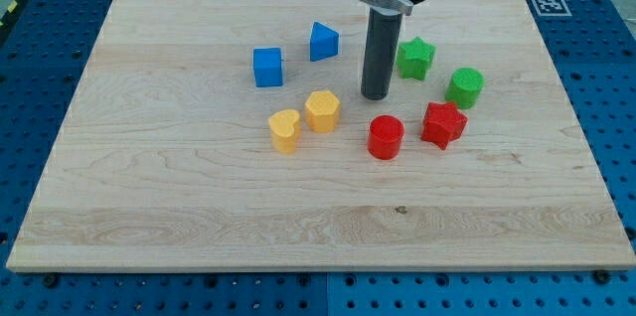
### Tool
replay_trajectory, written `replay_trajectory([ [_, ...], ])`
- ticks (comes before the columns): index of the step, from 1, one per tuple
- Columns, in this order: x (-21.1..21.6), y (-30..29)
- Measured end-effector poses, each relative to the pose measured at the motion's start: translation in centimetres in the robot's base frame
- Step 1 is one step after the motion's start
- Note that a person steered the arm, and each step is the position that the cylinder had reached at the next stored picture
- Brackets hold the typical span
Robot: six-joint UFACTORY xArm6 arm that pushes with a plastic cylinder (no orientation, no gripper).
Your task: Touch the top of red circle
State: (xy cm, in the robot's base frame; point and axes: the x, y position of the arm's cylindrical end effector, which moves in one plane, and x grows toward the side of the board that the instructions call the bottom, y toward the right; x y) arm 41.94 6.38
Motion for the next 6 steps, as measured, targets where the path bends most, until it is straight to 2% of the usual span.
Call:
replay_trajectory([
  [2, 0.9, 0.0],
  [3, 3.2, 0.0],
  [6, 3.7, 0.0],
])
